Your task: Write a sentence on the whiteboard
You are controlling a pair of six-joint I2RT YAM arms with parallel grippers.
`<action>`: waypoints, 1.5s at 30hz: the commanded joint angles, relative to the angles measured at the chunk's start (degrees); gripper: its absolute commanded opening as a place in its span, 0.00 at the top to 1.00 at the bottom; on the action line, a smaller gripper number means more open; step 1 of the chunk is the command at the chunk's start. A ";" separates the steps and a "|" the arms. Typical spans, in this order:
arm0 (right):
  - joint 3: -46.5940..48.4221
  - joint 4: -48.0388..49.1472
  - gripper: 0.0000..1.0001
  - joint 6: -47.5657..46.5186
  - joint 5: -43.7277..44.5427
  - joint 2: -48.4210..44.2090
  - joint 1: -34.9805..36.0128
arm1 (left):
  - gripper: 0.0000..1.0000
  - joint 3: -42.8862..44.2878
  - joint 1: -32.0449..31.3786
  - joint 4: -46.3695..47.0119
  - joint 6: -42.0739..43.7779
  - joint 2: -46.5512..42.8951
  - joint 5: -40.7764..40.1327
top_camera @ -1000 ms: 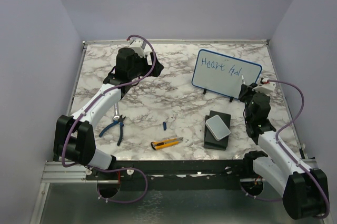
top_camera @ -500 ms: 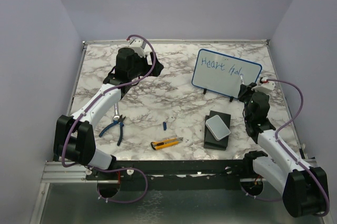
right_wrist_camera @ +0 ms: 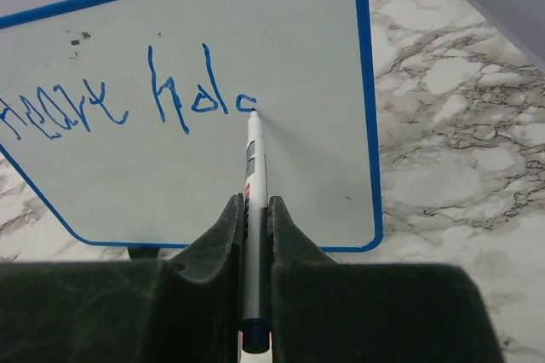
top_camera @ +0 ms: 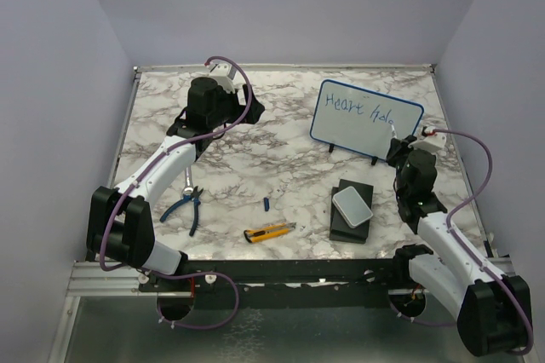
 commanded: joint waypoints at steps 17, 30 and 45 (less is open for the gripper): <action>4.79 1.48 0.99 -2.95 4.33 0.23 -0.38 | 0.12 -0.73 0.52 1.12 -0.13 -1.09 1.03; 2.93 -1.69 0.99 0.32 3.87 0.42 -0.36 | 0.12 -0.73 0.52 1.12 -0.18 -1.20 1.16; 1.72 -4.39 0.99 2.10 2.84 -0.33 -0.36 | 0.12 -0.74 0.63 1.03 0.00 -1.50 0.78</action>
